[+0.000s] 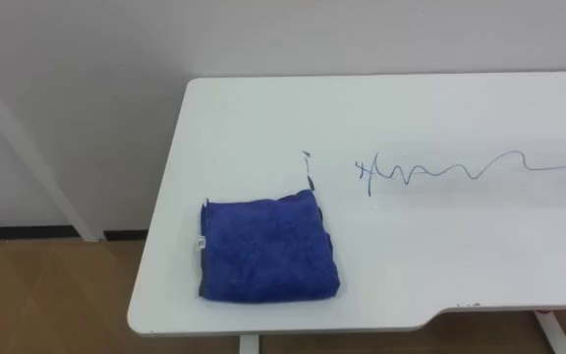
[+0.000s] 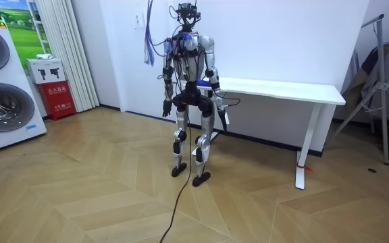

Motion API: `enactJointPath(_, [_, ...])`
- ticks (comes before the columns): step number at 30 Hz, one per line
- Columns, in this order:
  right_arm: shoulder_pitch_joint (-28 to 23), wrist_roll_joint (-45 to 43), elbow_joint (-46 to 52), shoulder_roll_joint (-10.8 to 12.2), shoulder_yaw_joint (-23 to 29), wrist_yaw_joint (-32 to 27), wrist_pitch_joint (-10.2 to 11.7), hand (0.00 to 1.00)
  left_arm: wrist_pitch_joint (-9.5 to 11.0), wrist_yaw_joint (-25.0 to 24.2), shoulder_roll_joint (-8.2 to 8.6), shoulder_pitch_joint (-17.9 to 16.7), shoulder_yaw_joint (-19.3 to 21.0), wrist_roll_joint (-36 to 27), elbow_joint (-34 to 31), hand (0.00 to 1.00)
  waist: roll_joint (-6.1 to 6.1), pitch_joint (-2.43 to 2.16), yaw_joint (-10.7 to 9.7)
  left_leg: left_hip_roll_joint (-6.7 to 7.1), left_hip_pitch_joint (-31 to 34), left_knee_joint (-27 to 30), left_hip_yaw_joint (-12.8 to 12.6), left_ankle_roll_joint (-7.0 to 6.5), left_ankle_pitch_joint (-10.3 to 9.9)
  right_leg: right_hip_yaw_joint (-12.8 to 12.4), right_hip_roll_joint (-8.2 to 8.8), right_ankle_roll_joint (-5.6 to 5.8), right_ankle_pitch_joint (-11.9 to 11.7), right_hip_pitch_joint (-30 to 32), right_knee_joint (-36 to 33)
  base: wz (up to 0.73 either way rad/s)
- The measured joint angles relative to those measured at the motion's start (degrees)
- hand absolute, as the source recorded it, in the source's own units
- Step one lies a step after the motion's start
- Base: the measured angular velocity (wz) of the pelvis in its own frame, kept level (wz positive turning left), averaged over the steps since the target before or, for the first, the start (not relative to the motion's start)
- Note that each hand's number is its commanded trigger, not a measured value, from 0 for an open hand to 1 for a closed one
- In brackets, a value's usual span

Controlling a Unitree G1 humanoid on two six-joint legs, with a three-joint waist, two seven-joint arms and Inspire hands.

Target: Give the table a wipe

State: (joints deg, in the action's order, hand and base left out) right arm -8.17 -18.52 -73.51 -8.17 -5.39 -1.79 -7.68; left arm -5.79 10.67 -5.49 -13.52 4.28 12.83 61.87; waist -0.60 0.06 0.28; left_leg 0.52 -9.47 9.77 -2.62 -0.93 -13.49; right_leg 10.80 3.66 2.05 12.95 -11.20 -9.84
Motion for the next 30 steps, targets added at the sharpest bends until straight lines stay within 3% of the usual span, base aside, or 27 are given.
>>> enactJointPath(9, [0.0,0.0,0.0,0.0,-0.1,0.0,0.1,0.0,1.3,0.0,0.03,0.0,0.0,-6.0,0.0,0.0,0.09,0.04,0.0,0.0,0.0,-0.1,0.0,0.0,0.0,0.0,0.0,0.0,0.0,0.0,0.0,0.0])
enactJointPath(17, [0.1,0.6,0.0,0.0,0.0,-0.2,0.0,0.0,1.4,0.0,0.04,0.0,0.0,-6.4,0.0,0.0,0.06,0.05,0.2,0.02,0.3,-0.1,0.0,0.0,0.0,0.0,-0.01,0.0,0.0,0.1,0.0,0.0])
enactJointPath(20, [0.0,5.4,-0.4,0.1,0.5,-1.4,-0.1,0.0,1.4,0.0,0.04,0.0,0.0,-6.5,0.0,0.0,0.02,0.07,0.1,0.03,0.3,-0.1,0.1,0.0,0.0,0.1,-0.01,0.0,0.0,0.0,0.0,0.0])
enactJointPath(25, [-0.3,13.9,-1.9,0.0,4.9,-4.7,0.0,0.0,1.1,0.2,-0.26,-0.1,0.2,-6.5,-0.1,0.0,-0.4,0.06,-0.1,0.03,0.3,-0.1,0.2,0.0,0.0,0.1,-0.01,0.0,0.0,0.1,0.1,0.0])
enactJointPath(28, [-1.3,22.1,-2.0,-0.4,12.0,-6.3,0.2,0.0,1.1,0.3,-0.49,-0.2,2.9,-6.5,-0.2,0.0,-1.0,0.05,-0.6,0.08,0.2,-0.2,0.4,0.0,0.0,0.4,0.01,0.0,0.0,-0.3,0.2,0.03])
enactJointPath(30, [-0.8,29.6,-1.7,-1.1,18.4,-8.0,0.6,0.0,1.2,0.3,-0.73,-1.3,6.3,-6.5,-1.8,0.0,-1.68,0.34,-1.7,0.09,0.1,-0.3,0.5,0.0,0.0,0.4,0.01,0.0,0.0,-0.6,0.2,0.02])
